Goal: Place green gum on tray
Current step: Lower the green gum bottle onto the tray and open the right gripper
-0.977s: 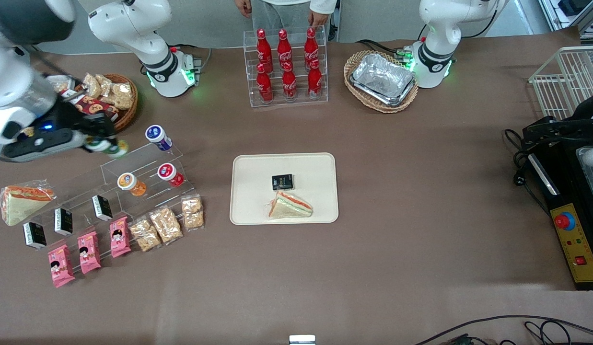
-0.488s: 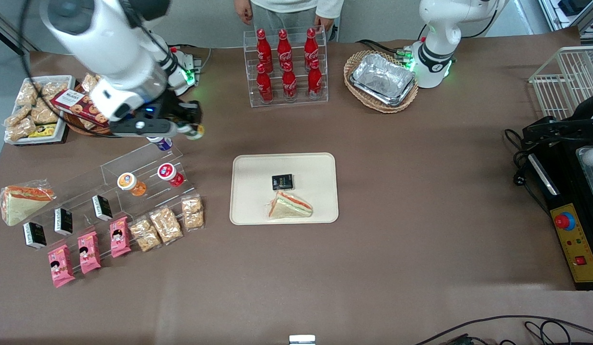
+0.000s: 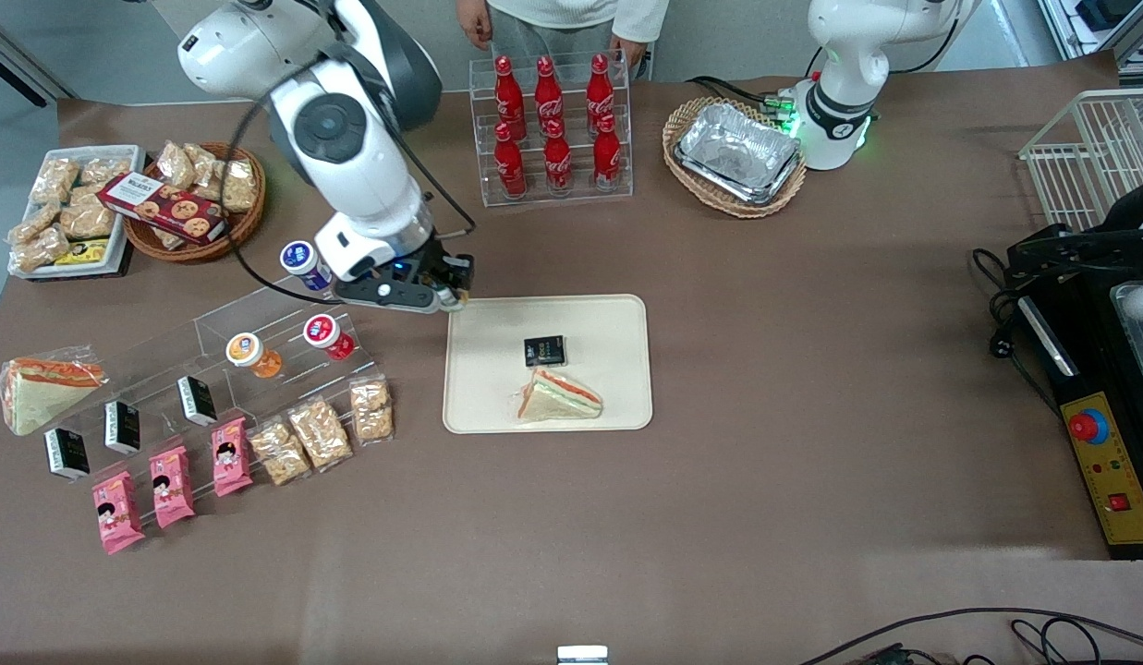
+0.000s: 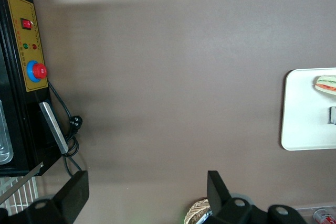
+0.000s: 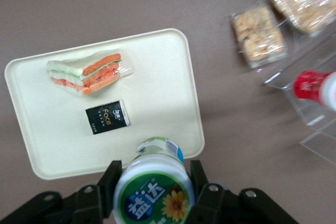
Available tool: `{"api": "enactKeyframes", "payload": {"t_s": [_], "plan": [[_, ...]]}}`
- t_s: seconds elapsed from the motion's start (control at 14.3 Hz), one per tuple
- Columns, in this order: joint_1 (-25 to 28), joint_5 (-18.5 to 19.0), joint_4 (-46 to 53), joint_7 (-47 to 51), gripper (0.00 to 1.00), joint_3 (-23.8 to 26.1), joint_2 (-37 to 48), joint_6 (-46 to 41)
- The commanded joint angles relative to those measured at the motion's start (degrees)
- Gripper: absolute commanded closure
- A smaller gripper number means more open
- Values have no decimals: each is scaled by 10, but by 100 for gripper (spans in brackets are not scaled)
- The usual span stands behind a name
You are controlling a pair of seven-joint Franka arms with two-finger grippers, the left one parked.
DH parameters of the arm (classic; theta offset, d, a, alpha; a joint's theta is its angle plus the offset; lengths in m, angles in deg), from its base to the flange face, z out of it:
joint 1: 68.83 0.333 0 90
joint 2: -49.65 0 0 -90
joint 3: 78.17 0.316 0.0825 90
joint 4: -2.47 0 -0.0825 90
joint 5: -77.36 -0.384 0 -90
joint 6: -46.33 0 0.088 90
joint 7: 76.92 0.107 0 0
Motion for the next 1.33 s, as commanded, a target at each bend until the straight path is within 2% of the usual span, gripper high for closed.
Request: {"api": "enactKeyframes", "payload": {"t_s": [0.0,0.14,0.49,0.98,1.05,1.12,1.19,1.26], "plan": [[22,4,-78,25,67,-7,-29,132],[38,5,-96,26,67,-8,-65,190],[37,5,-120,20,66,-8,-164,329],[44,6,-142,16,66,-8,-175,345],[45,6,-142,17,62,-8,-174,345],[45,6,-142,17,36,-8,-174,345],[44,6,-141,18,0,-8,-174,346],[44,6,-141,18,0,-8,-174,346]]}}
